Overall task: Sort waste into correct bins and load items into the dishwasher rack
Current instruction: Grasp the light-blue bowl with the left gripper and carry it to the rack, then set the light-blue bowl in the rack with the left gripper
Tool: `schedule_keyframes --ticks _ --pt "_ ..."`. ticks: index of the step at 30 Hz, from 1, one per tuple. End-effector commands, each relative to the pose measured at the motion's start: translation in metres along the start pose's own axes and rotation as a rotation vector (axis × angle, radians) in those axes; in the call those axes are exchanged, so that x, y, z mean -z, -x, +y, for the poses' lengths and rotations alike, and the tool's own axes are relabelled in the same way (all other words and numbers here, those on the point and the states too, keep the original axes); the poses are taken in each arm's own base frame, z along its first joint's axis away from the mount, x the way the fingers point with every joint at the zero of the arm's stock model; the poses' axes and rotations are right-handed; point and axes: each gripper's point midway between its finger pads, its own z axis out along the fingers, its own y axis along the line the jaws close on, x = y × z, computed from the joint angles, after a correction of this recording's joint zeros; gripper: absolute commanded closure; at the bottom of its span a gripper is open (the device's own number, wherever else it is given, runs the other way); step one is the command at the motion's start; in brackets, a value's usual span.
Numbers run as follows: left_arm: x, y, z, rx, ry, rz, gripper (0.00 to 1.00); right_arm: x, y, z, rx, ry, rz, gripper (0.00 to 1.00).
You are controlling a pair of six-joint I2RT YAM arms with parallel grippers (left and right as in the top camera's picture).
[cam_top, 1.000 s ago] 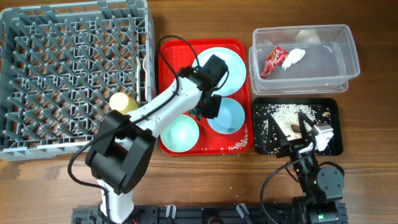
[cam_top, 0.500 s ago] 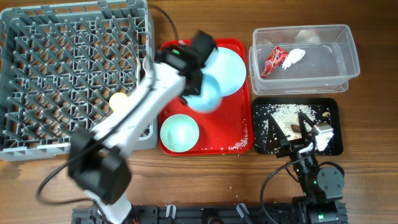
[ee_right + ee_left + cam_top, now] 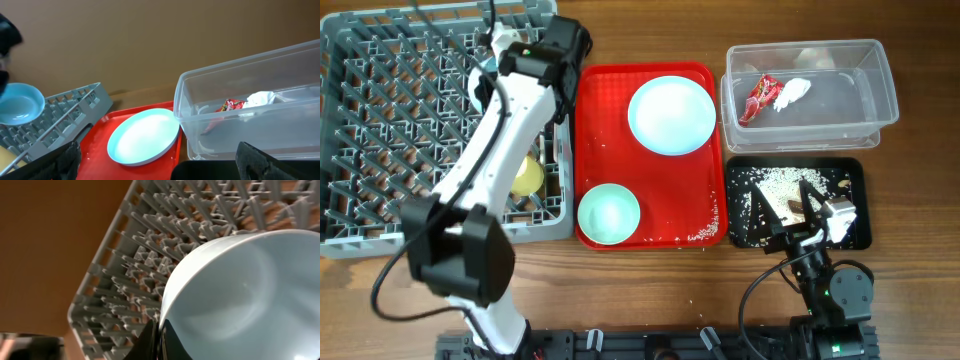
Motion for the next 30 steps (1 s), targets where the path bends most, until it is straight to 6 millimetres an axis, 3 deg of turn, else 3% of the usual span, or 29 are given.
schedule_keyframes --ticks 1,7,18,21,22,23,27,30 --pt "-0.014 0.004 0.001 -0.048 0.172 -0.075 0.96 0.001 0.003 -0.001 -0.005 -0.002 -0.016 0.00" --pt "-0.022 -0.007 -0.020 -0.121 0.186 -0.062 0.96 0.001 0.003 -0.001 -0.005 -0.002 -0.016 0.00" --pt "0.011 -0.021 -0.058 -0.175 0.057 -0.071 0.90 0.001 0.003 -0.001 -0.005 -0.002 -0.016 0.00" --pt "0.012 -0.027 -0.060 -0.181 0.042 -0.050 0.76 0.001 0.003 -0.001 -0.004 -0.002 -0.016 0.00" --pt "0.012 -0.028 -0.060 -0.184 0.038 -0.045 0.62 0.001 0.003 -0.001 -0.005 -0.002 -0.016 0.00" --pt "0.012 -0.029 -0.061 -0.186 0.033 -0.039 0.55 0.001 0.003 -0.001 -0.005 -0.002 -0.016 0.00" --pt "0.019 -0.035 -0.066 -0.203 -0.007 -0.013 0.41 0.001 0.003 -0.001 -0.004 -0.002 -0.016 0.01" --pt "0.036 -0.033 -0.067 -0.204 -0.064 -0.001 0.28 0.001 0.003 -0.001 -0.004 -0.002 -0.016 0.00"
